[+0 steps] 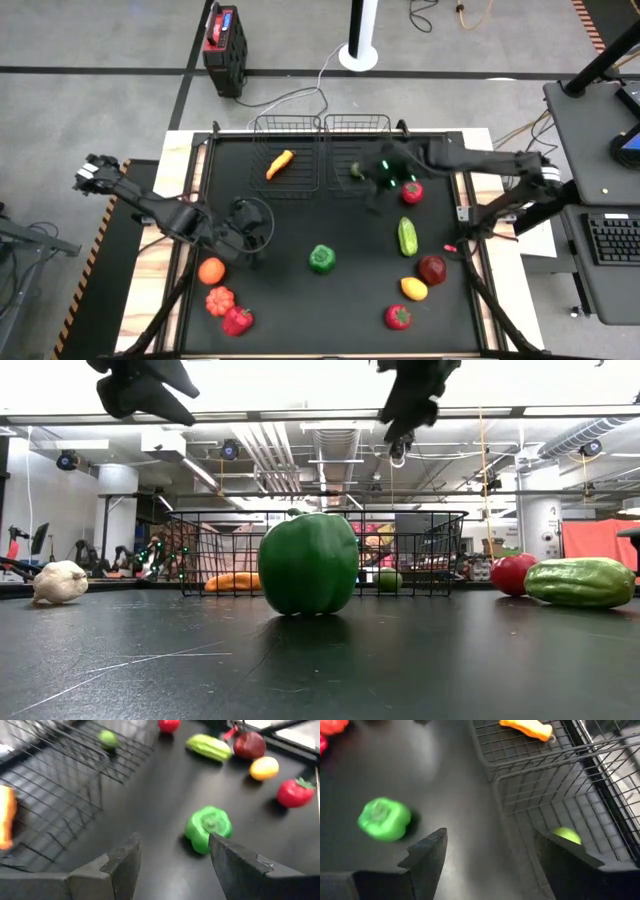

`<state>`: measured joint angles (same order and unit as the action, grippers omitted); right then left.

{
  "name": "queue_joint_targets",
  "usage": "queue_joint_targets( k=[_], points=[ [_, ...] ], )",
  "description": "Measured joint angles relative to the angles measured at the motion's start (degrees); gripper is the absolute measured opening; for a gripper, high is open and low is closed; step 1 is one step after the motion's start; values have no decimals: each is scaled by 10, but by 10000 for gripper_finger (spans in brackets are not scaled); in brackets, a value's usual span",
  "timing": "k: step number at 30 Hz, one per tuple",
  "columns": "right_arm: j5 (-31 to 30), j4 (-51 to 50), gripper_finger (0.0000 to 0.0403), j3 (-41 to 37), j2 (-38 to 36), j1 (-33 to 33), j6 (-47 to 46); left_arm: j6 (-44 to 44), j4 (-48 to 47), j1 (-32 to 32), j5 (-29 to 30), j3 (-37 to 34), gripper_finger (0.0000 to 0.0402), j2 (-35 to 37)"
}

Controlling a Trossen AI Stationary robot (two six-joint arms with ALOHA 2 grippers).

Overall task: Sort produce into baskets
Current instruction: Put the white garlic into the left wire basket

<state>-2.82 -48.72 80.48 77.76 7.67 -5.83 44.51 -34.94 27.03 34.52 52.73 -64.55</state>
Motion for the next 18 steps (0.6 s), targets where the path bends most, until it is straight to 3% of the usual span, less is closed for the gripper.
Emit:
queue_joint_targets(
  k=[5, 9, 18],
  points=[
    [-46, 32, 289, -69, -58, -87, -54, -27, 6, 0, -100, 0, 214, -17],
    [-48, 81, 293, -108, -88, -130, -75, -108, -65, 1, -192, 0, 214, -27],
    [-48, 104, 290, -119, -91, -151, -86, -42, -314, 0, -212, 0, 214, -49]
  ],
)
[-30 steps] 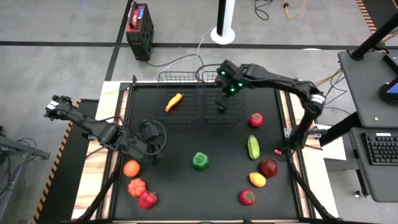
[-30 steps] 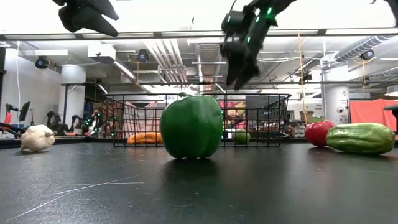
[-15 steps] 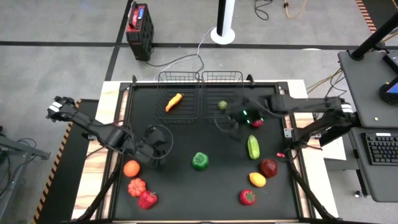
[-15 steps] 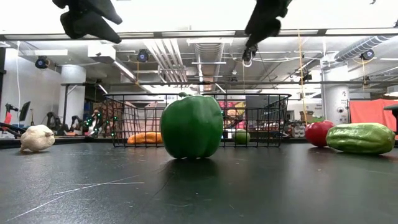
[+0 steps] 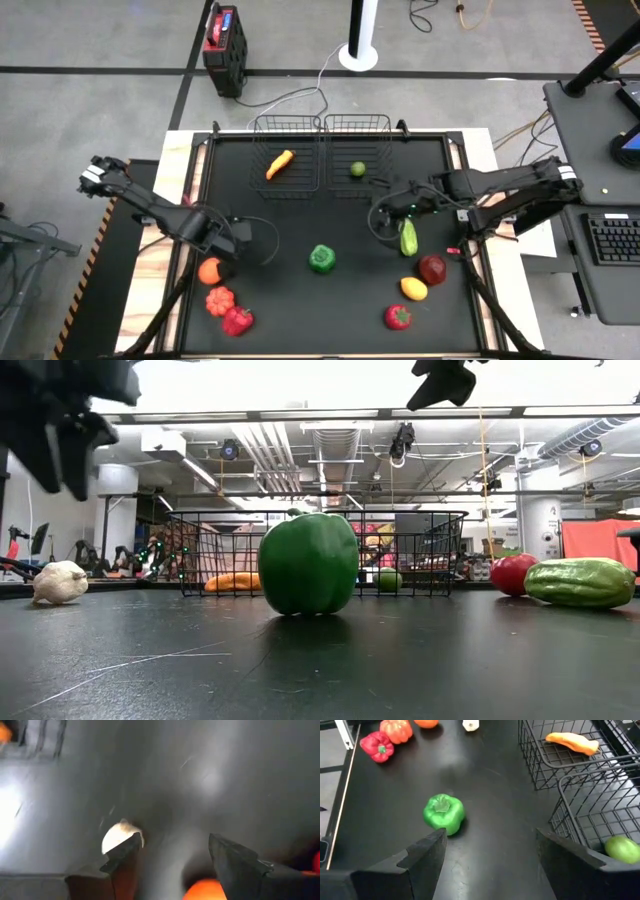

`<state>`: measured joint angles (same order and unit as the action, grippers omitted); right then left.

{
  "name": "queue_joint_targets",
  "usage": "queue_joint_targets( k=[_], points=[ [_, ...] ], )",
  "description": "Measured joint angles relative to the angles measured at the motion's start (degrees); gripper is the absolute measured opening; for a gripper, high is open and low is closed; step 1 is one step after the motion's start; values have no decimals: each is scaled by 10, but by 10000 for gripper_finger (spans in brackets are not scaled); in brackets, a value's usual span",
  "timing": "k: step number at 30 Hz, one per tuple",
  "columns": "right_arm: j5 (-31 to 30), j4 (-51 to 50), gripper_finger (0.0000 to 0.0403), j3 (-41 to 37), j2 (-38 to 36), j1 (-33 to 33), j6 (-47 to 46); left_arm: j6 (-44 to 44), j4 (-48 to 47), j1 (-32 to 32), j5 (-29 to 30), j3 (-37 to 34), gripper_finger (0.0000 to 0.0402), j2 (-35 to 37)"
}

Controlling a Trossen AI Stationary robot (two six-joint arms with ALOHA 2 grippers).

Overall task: Sort produce into baskets
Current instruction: Put the white garlic into the left wire basket

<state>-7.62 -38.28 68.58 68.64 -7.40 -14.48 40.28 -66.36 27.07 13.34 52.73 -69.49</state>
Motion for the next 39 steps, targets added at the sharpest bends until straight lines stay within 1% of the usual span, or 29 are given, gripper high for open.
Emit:
queue_joint_targets(
  k=[3, 9, 13, 17, 23, 39],
  points=[
    [0, 1, 293, 0, 5, 0, 1, -3, -25, 0, 8, 0, 214, -11],
    [0, 2, 299, 0, 8, 0, 0, -51, -28, 0, 44, -2, 214, -36],
    [0, 2, 297, -1, 8, -1, 1, -44, -35, -3, 67, -10, 214, -47],
    [1, 2, 300, -1, 8, -1, 10, -34, -34, -3, 67, -24, 214, -50],
    [1, 2, 312, -1, 8, -1, 16, -33, -30, -3, 62, -62, 214, -40],
    [1, 1, 320, -1, 8, -1, 20, -34, 55, -16, 56, -150, 214, -30]
  ],
)
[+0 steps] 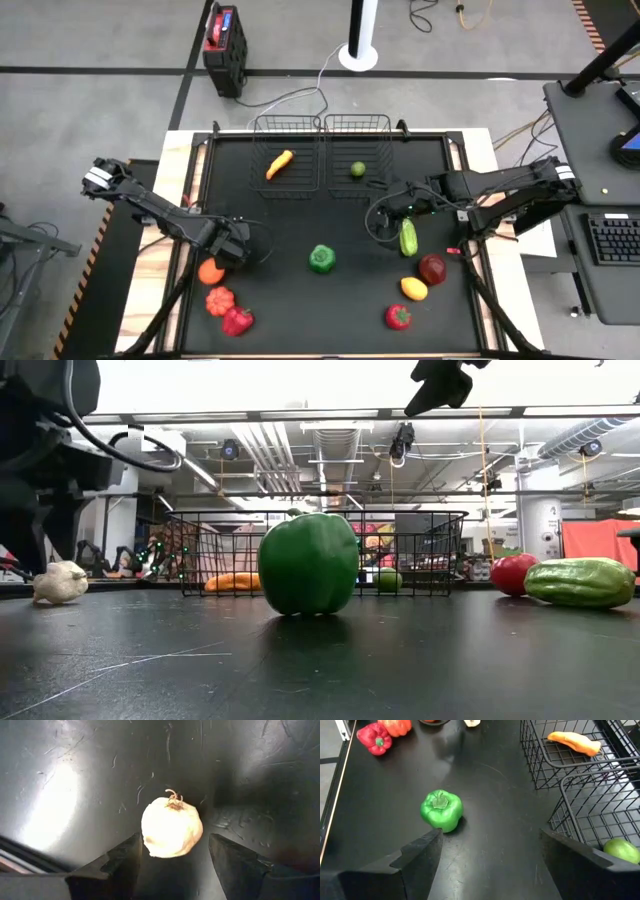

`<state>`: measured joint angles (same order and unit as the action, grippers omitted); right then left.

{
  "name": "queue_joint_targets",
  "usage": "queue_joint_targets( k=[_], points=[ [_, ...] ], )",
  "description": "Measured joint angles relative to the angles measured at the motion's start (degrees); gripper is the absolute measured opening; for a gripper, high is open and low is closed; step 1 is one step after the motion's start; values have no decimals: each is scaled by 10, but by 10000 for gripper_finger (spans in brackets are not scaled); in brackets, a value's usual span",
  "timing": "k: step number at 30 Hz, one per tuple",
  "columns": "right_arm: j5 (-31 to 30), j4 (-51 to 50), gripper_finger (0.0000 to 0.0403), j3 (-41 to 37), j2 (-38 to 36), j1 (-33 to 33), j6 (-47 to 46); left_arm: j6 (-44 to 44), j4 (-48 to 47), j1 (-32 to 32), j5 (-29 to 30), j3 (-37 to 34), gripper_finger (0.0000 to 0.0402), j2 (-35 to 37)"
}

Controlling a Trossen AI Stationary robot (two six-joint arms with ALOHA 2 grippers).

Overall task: Sort produce into baskets
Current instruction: Put the white garlic into the left wire basket

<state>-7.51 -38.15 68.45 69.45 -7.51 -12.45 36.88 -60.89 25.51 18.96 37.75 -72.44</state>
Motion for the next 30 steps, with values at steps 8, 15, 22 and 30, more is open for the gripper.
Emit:
queue_joint_targets(
  k=[8, 15, 22, 30],
  points=[
    [0, 0, 319, 0, 0, 0, 0, 1, 58, -8, 1, -32, 214, 0],
    [0, 0, 321, 0, 0, 0, 0, 5, 69, -8, 3, -34, 182, 0],
    [0, 0, 317, 0, 0, 0, -2, 19, 68, -8, -2, -30, 130, 0],
    [0, -1, 315, 0, 0, 0, -4, -4, 21, -7, -5, 62, 120, 2]
  ],
)
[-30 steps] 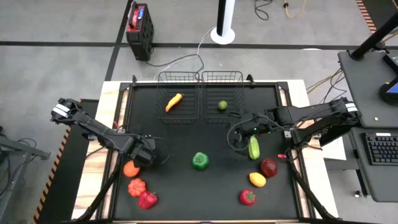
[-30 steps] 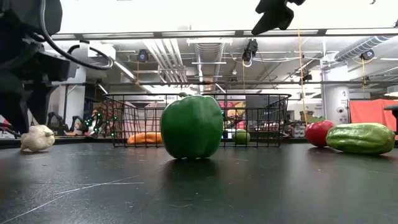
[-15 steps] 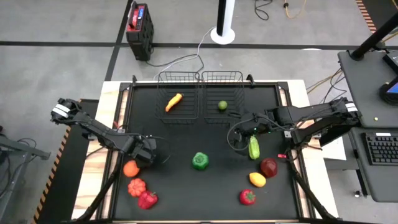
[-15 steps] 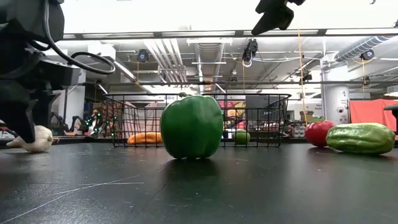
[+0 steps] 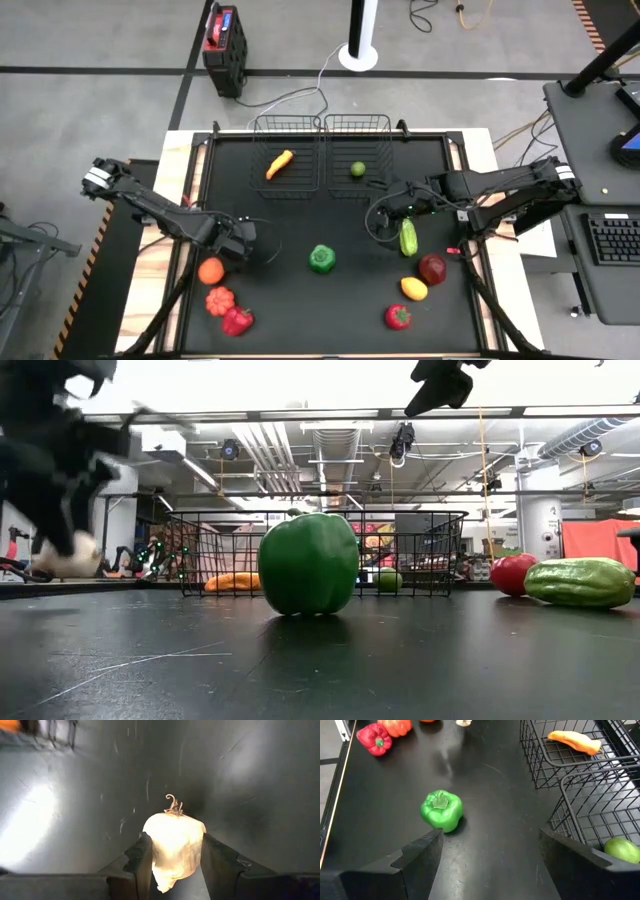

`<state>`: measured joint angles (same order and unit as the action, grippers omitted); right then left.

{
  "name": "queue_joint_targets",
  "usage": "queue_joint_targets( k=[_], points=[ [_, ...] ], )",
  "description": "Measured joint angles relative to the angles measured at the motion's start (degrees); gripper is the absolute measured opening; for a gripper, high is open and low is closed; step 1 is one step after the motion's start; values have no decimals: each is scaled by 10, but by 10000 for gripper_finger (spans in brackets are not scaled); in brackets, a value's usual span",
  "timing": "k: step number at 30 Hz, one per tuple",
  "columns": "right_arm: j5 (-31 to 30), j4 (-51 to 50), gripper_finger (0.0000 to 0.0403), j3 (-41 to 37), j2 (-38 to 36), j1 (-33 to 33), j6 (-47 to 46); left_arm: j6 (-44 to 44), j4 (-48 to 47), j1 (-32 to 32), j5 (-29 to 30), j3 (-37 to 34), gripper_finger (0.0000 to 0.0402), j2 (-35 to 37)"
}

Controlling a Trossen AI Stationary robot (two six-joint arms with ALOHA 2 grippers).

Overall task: Sort produce into baskets
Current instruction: Put the white garlic into the left wire basket

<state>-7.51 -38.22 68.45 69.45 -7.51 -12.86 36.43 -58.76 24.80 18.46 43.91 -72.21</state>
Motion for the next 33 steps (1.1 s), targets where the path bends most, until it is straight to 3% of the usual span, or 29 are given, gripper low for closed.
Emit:
queue_joint_targets(
  k=[8, 16, 19, 25, 33],
  points=[
    [0, -1, 309, 0, 0, 0, 0, -24, -119, 2, 28, 176, 119, 1],
    [0, 0, 313, 0, 0, 0, 0, -138, -90, -11, 235, 287, 119, 1],
    [0, 0, 311, 0, 0, 0, 0, -196, -45, -39, 277, 298, 119, 1],
    [0, 0, 311, 0, 0, 0, 0, -327, 61, -148, 247, 294, 119, 0],
    [0, 0, 313, 0, 0, 0, 0, -417, 185, -356, 34, 251, 119, 0]
  ],
)
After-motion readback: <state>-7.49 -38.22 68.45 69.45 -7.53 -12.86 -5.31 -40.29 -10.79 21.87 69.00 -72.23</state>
